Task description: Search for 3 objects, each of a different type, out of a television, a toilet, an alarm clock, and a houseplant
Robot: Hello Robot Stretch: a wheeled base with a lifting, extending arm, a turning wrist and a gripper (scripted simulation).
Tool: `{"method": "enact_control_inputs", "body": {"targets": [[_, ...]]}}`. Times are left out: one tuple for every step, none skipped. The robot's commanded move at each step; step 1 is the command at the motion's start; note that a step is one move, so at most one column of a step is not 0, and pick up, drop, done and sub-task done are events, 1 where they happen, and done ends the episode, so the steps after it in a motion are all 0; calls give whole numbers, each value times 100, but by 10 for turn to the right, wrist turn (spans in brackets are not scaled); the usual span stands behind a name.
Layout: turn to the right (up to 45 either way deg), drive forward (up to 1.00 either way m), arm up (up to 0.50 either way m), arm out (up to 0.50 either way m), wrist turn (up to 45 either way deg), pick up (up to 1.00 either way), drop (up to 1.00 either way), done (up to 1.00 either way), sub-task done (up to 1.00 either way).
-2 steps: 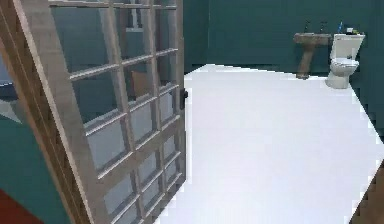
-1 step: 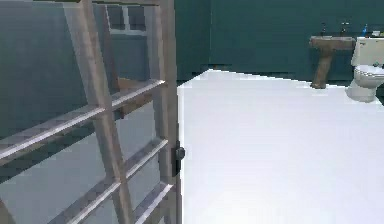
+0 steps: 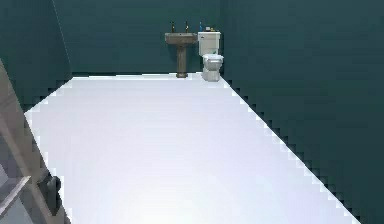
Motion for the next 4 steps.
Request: {"method": "enact_control_inputs", "body": {"targets": [[0, 100, 0, 0, 0, 0, 0, 0, 0], [0, 100, 0, 0, 0, 0, 0, 0, 0], [30, 0, 0, 0, 0, 0, 0, 0, 0], [0, 100, 0, 0, 0, 0, 0, 0, 0]]}}
